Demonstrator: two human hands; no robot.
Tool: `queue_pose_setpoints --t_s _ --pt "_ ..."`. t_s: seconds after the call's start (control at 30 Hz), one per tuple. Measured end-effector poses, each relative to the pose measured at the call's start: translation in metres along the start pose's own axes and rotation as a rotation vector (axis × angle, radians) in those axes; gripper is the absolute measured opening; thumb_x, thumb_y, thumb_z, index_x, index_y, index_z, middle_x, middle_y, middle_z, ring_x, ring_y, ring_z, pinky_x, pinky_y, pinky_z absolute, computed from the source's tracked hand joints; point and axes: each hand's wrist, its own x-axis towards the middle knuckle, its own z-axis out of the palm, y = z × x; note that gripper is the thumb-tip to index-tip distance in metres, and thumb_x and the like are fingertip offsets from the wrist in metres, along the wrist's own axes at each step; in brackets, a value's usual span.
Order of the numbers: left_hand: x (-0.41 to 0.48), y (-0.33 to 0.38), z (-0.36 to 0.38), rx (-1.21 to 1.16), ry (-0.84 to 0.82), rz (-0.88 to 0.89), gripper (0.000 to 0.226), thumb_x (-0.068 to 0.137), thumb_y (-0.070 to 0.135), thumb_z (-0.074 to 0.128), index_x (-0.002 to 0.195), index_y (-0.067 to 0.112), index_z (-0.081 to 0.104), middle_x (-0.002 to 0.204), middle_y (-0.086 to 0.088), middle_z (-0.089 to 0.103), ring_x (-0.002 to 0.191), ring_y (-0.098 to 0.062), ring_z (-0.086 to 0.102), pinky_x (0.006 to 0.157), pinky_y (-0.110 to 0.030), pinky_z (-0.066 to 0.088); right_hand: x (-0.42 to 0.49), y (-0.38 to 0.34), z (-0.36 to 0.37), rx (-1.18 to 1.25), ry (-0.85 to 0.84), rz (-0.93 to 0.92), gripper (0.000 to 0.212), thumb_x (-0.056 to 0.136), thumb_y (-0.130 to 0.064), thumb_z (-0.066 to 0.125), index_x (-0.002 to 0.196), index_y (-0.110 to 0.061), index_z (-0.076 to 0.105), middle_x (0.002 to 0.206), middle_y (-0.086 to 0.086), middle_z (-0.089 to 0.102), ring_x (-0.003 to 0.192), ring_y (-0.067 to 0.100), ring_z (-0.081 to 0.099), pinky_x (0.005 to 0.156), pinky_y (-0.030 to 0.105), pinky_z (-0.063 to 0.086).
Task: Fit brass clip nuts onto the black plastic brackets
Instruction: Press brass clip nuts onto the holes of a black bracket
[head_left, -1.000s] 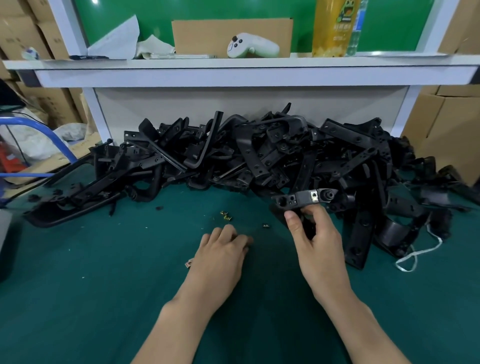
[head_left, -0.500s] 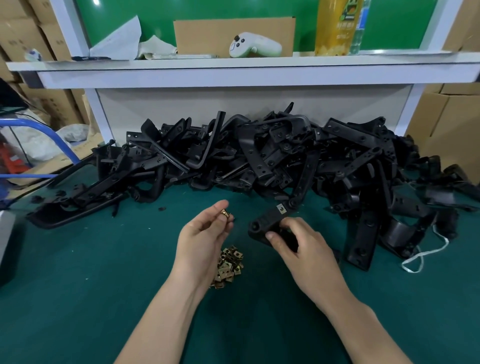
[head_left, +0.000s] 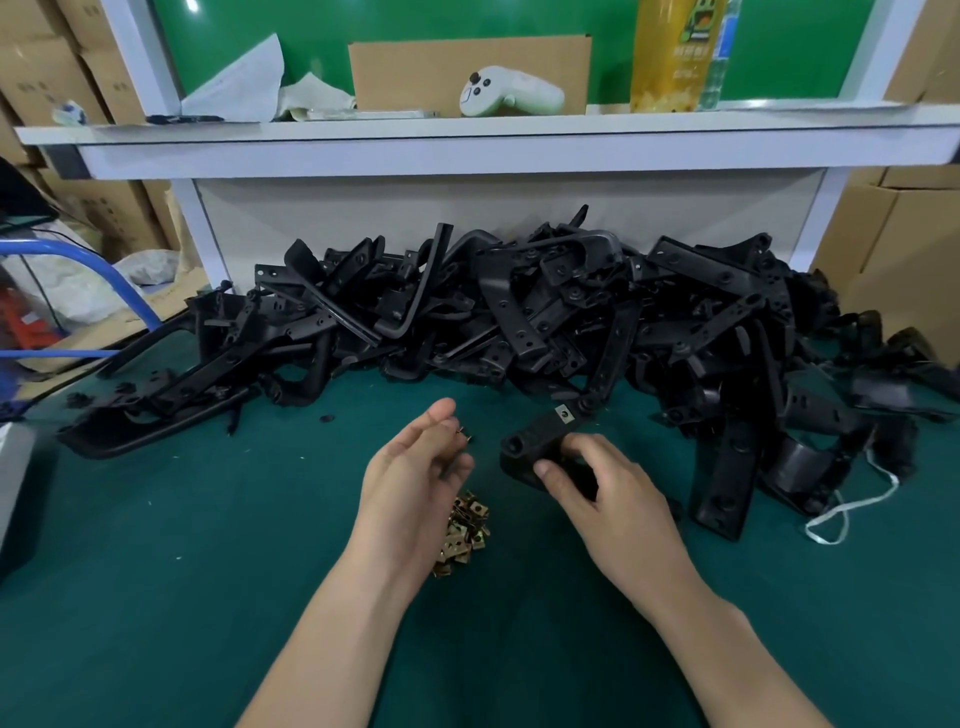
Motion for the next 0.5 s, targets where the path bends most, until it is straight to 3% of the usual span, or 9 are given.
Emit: queue_pose_setpoints --t_s 0.5 --pt "-0.0015 0.0052 0.0003 -0.137 -0.088 -0.013 0.030 0.098 -0.010 0.047 0.119 0.000 0.065 0.114 -0.016 0.074 0.087 -0.017 0.073 0.076 -0.023 0.059 -0.0010 0.0012 -0.0008 0.025 0.013 -0.005 0.050 0.092 -0.069 0.041 0.123 -0.033 0.058 0.118 -0.023 0.058 0.106 0.013 0.057 0.088 0.037 0.050"
